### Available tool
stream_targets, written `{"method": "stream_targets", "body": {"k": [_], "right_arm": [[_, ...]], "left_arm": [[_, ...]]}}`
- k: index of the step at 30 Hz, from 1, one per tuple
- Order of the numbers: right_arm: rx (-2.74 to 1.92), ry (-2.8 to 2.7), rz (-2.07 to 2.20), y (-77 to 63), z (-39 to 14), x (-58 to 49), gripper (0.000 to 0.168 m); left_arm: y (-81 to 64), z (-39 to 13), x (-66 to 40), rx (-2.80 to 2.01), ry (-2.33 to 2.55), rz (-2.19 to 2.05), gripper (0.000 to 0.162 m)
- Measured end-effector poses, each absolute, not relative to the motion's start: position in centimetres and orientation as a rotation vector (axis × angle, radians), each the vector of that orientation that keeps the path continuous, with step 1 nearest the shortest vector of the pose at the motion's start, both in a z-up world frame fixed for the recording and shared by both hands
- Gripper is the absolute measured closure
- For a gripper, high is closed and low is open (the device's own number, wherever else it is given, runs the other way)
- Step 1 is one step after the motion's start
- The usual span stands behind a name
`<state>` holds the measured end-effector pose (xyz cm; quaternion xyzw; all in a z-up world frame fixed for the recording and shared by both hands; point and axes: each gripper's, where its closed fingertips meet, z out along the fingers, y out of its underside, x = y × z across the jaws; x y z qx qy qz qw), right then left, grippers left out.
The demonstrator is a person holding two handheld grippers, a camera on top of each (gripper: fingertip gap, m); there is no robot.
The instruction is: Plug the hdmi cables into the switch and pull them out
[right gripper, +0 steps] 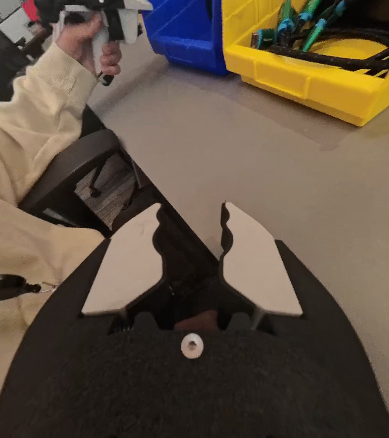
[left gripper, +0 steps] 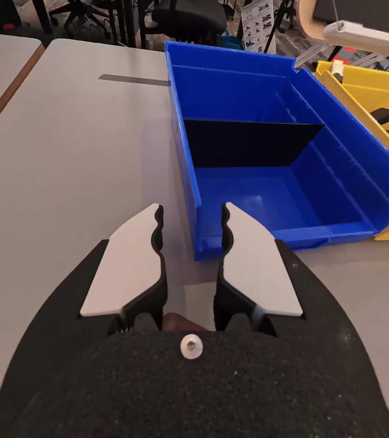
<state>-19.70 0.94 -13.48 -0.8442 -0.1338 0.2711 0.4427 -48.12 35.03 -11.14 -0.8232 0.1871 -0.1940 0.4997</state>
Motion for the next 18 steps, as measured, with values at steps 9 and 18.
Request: {"method": "stream_targets", "body": {"k": [9, 18], "right_arm": [[-2.025, -0.174, 0.521, 5.0, -12.0, -23.1, 0.134], [-1.948, -0.066, 0.393, 13.2, -10.1, -31.8, 0.139]], "left_arm": [[34.6, -12.1, -48.9, -2.001, 0.356, -0.473, 0.158], [25.8, -12.2, -52.1, -2.051, 0.244, -0.363, 0.158]]}}
